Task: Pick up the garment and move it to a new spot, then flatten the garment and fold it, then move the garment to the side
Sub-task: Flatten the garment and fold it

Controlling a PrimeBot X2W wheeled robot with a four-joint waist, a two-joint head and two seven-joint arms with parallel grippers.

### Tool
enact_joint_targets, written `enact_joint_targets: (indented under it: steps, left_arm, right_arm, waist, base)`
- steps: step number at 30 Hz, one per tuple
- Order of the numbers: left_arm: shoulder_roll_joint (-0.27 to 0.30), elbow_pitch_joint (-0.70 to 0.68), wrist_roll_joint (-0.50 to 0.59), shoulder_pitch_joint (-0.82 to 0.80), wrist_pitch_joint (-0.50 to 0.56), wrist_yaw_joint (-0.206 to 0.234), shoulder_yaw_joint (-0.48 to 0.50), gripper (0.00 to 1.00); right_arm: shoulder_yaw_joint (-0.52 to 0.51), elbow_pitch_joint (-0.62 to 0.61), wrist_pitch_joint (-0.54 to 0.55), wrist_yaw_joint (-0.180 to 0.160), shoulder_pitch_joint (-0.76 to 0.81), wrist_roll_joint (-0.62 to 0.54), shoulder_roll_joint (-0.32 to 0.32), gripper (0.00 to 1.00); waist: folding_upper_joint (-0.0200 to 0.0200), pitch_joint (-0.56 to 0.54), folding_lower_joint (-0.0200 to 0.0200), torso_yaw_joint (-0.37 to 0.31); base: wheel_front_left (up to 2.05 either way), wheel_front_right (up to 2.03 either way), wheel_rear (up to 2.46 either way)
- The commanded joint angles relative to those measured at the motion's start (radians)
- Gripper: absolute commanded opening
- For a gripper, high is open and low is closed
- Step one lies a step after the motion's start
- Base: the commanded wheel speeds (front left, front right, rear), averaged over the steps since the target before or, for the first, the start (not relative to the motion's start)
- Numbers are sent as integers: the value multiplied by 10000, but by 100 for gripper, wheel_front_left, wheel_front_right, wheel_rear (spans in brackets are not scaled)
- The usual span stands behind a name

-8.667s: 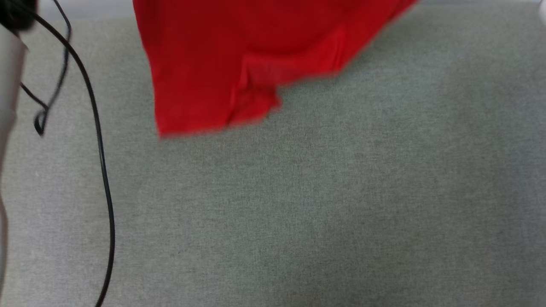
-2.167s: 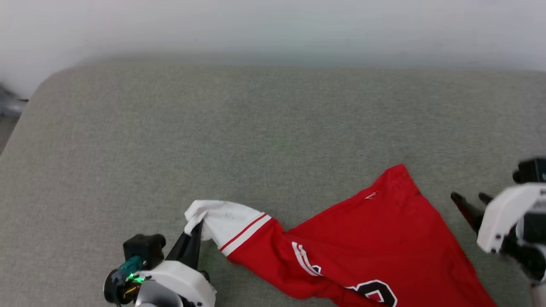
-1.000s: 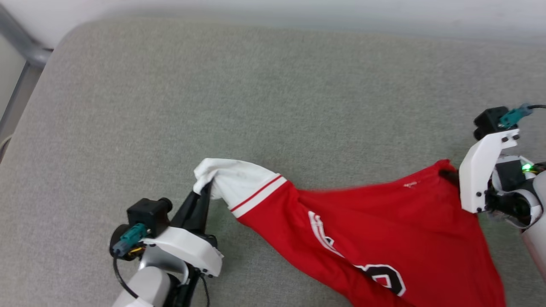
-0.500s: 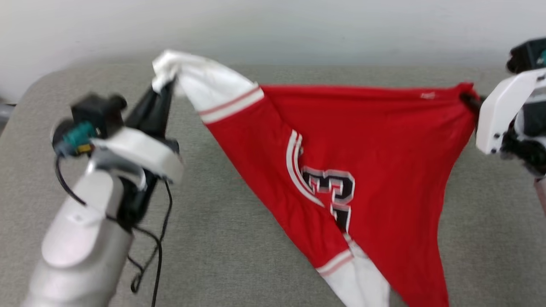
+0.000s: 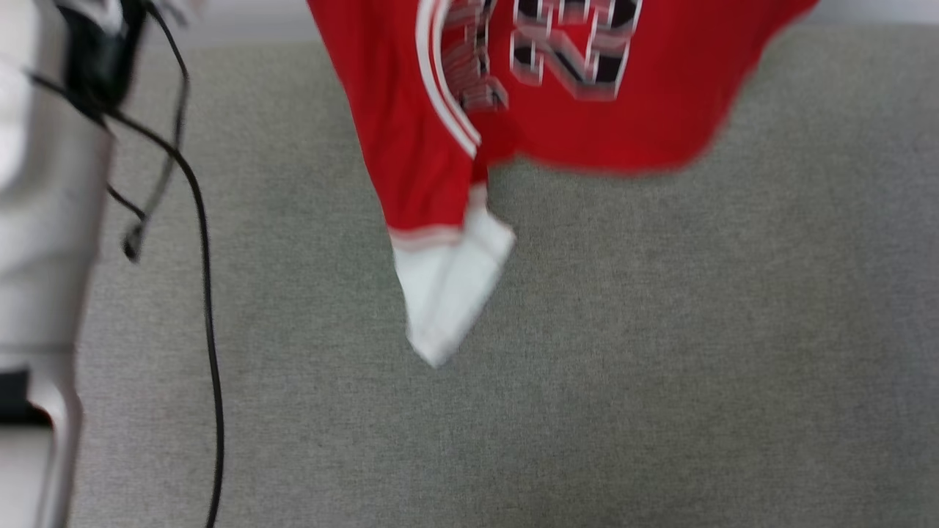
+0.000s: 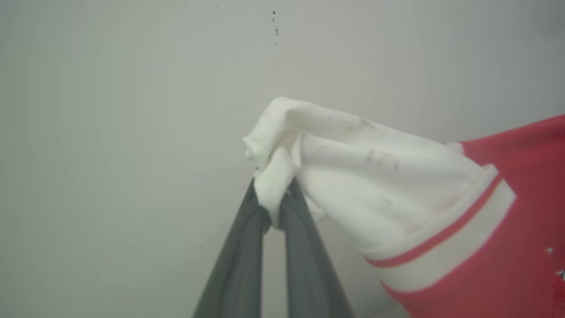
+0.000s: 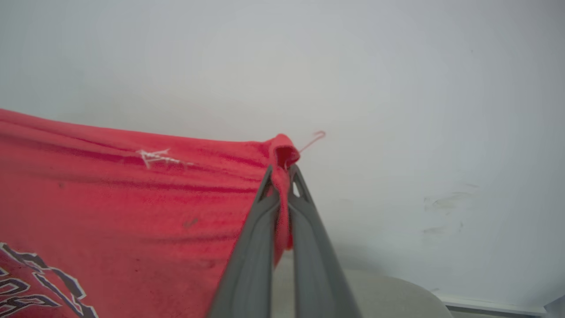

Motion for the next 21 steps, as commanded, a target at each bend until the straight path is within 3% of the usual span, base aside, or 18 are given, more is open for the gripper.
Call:
enact_joint_targets:
  steps: [1, 11, 21]
  left_arm:
    - [186, 176, 124, -409, -67, 5, 23, 0]
    - [517, 1621, 688, -4003, -741, -117, -69, 0]
    - [365, 2902, 582, -4918, -1223, -208, -154, 0]
  right_arm:
    - [-156, 30, -133, -28, -294, -201, -153, 0]
    - [-578, 409, -1102, -38, -2874, -1114, -93, 0]
    - [-371, 1412, -2119, -33, -3955, -1324, 608, 0]
  waist:
    - [0, 487, -1, -79]
    - [0, 2165, -1, 48]
    - [0, 3424, -1, 230]
  base:
    - [0, 0, 0]
    - [0, 0, 0]
    - [0, 0, 0]
